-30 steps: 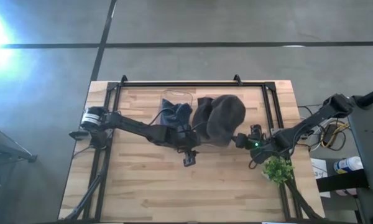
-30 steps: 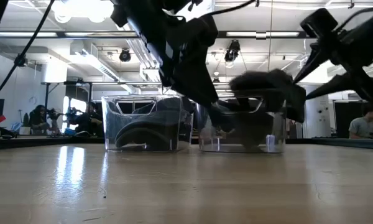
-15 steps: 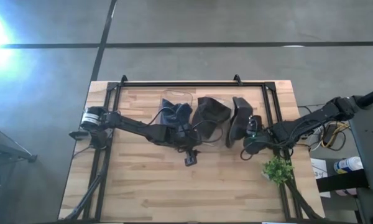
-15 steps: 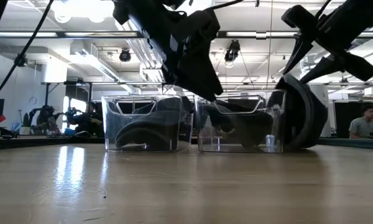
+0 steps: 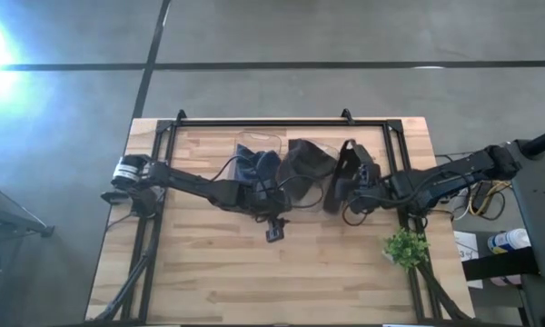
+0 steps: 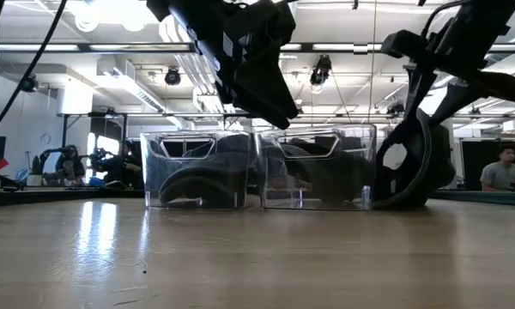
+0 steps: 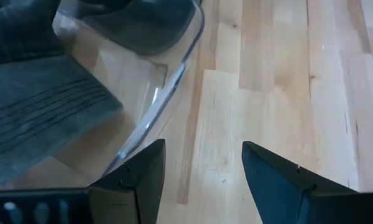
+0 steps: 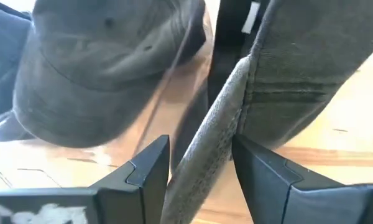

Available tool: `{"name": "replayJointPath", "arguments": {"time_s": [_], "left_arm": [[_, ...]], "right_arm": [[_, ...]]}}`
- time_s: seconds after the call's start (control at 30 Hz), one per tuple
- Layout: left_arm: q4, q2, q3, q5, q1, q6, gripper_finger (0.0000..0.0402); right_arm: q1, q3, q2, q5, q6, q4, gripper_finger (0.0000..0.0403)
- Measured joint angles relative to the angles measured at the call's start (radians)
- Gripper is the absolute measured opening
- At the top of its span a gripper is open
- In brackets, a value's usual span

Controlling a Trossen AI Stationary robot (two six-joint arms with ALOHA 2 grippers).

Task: Pick & Place hat
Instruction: Put the black cap into the right transparent bin

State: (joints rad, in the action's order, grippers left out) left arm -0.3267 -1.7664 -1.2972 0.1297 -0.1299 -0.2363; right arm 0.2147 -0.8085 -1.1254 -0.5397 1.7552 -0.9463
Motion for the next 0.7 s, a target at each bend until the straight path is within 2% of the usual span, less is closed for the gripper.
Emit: {"name": "replayJointPath", "arguments": {"time_s": [0.17,0.4,0.53,0.7], "left_arm": [[-0.015,0.002,0.0,0.0,-0.002,0.0,0.0206],[-0.116,0.042,0.0,-0.001,-0.005,0.0,0.0206],[-0.198,0.084,0.005,0.035,-0.007,-0.001,0.0206],[-0.263,0.175,0.01,0.104,-0.021,-0.012,0.0206]], "right_arm": [[-0.034,0.007,-0.01,0.067,-0.011,-0.004,0.0143],[-0.033,-0.038,-0.011,0.072,-0.033,-0.124,0.0023],[-0.032,-0.16,-0.011,0.068,-0.058,-0.27,0.0014],[-0.033,-0.402,-0.034,-0.022,-0.115,-0.438,0.0013]]}}
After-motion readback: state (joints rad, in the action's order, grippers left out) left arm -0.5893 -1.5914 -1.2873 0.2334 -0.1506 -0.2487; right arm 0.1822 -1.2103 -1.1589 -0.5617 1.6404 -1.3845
